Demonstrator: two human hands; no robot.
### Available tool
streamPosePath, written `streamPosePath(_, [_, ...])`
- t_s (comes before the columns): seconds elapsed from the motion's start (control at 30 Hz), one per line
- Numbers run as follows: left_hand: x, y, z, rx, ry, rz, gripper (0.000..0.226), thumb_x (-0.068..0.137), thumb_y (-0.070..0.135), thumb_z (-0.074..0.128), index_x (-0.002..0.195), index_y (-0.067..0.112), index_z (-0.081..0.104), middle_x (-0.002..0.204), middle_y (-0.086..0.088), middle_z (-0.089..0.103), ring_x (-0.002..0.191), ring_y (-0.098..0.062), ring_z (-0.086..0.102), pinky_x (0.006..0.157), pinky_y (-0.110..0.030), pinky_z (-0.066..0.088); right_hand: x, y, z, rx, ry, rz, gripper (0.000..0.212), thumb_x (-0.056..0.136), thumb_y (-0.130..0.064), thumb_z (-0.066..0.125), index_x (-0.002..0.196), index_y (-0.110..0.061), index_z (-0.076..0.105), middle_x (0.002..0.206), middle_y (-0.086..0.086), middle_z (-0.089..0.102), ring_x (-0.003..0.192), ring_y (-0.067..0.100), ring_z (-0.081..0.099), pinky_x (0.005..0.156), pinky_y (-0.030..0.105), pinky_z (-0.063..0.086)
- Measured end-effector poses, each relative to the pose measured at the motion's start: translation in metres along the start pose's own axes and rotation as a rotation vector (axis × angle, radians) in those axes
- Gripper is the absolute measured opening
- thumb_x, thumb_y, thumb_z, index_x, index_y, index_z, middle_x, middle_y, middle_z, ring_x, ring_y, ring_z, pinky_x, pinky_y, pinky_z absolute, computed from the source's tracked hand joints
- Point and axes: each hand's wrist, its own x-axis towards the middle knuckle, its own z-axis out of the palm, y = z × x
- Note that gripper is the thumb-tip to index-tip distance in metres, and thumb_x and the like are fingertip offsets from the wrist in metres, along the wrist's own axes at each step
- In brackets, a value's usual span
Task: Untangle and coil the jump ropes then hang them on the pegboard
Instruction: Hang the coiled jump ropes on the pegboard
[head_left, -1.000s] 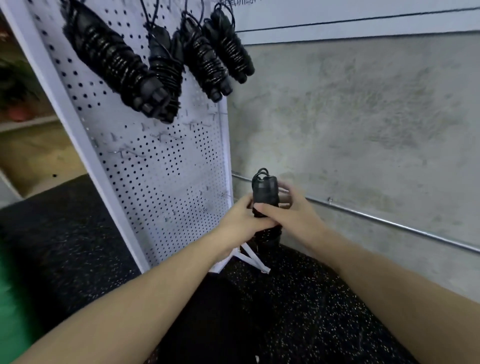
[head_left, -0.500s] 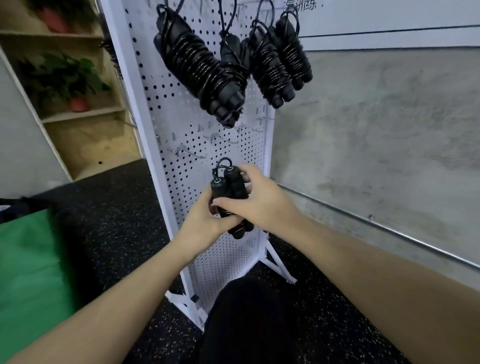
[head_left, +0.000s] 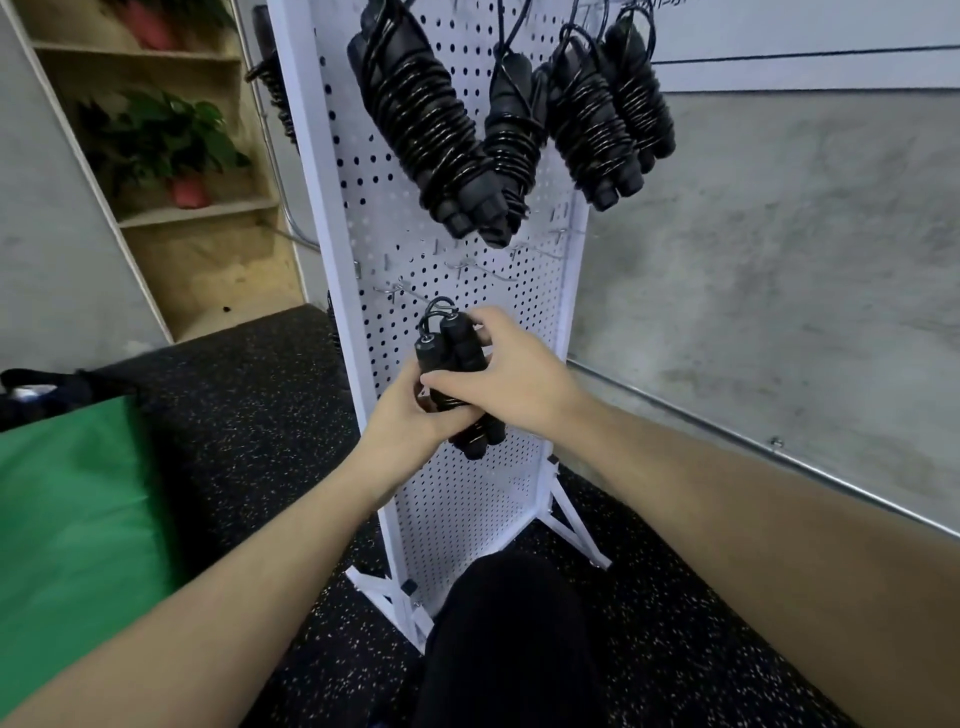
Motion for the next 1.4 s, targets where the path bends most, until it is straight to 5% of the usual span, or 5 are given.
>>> streamPosePath(0.3, [0.001,-0.007,0.006,0.174,0.182,-0.305,0.077,0.080,0.042,0.085,0.128,0.013,0.032,0.109,-0.006,0.053,0.081,-0.012,0.054,0.060,-0.025,0.049,-0.005,0.021,-0.008,0.010,-0.095,0.058,0.079,0.082,-0.055,0.076,0.148,-0.038,0.036,0.137,-0.013,0.051,0.112,0.007,0.056,0.090,0.030,0.048])
streamPosePath(0.43, [-0.005,-0.011,0.020,0.090,-0.071,-0.608,0.062,0.087,0.045,0.078,0.128,0.011,0.047,0.082,-0.007,0.047,0.055,-0.010,0.039,0.047,-0.024,0.039,-0.024,0.044,-0.026,-0.070,-0.074,0.088,0.080,0.080,-0.064,0.073,0.147,-0.040,0.038,0.131,-0.015,0.052,0.107,0.003,0.058,0.092,0.031,0.051])
streamPosePath(0.97, [0.007,-0.055,0.273,0.440,-0.692,-0.425,0.009,0.100,0.034,0.059,0.101,0.025,0.058,0.082,0.000,0.063,0.064,-0.013,0.058,0.068,-0.029,0.050,-0.170,0.254,-0.105,-0.160,-0.062,0.575,0.050,0.093,-0.041,0.069,0.136,-0.021,0.054,0.117,0.000,0.066,0.102,0.017,0.063,0.095,0.035,0.052])
streamPosePath(1.13, [-0.034,-0.126,0.356,0.576,-0.973,-0.465,0.025,0.100,0.036,0.061,0.116,0.018,0.057,0.092,-0.002,0.064,0.071,-0.017,0.062,0.067,-0.031,0.052,-0.244,0.338,-0.100,-0.183,-0.148,0.790,0.043,0.095,-0.039,0.067,0.133,-0.021,0.057,0.117,-0.001,0.066,0.087,0.010,0.060,0.070,0.021,0.045])
streamPosePath(1.4, [-0.100,-0.237,0.442,0.788,-1.241,-0.434,0.035,0.091,0.031,0.071,0.118,0.017,0.052,0.102,0.001,0.058,0.086,-0.017,0.058,0.069,-0.031,0.047,-0.344,0.441,-0.057,-0.138,-0.438,1.079,0.047,0.099,-0.033,0.060,0.143,-0.021,0.049,0.133,0.006,0.061,0.110,0.022,0.060,0.082,0.023,0.041])
